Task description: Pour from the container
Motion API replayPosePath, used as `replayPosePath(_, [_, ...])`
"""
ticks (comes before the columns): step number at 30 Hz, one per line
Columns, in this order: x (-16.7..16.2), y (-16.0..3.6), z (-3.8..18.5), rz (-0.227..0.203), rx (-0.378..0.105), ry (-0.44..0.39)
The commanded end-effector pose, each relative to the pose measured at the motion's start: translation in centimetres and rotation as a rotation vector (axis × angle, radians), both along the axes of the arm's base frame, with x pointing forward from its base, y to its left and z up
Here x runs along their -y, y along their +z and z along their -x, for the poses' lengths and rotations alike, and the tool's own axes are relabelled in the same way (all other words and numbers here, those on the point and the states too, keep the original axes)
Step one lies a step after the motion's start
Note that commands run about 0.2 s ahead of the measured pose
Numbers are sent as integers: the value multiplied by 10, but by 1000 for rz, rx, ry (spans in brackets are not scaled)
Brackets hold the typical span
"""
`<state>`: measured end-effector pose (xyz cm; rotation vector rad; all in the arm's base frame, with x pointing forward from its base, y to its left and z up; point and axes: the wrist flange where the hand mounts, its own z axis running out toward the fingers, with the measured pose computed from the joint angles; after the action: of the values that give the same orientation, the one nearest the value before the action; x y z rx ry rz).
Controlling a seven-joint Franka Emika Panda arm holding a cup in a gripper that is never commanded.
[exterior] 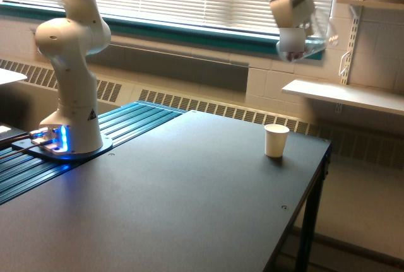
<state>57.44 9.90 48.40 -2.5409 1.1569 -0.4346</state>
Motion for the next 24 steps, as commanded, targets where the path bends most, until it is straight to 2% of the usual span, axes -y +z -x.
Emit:
replayPosePath(1, [-22,-41,15,-34,-112,-10])
replayPosePath(3, [-39,-48,20,-18,-141,16])
replayPosePath(5, [-47,-56,22,-29,-155,41])
replayPosePath(8, [-49,-58,21,-29,-155,42])
replayPosePath(9, [-67,-68,29,-16,-191,89])
replayPosePath(11, [-83,-76,33,0,-213,120])
replayPosePath(14, [-96,-87,39,0,-234,150])
replayPosePath(16, [-104,-97,45,10,-265,158])
replayPosePath(19, [-112,-121,55,-22,-322,189])
replayPosePath(24, [-130,-143,68,-22,-374,230])
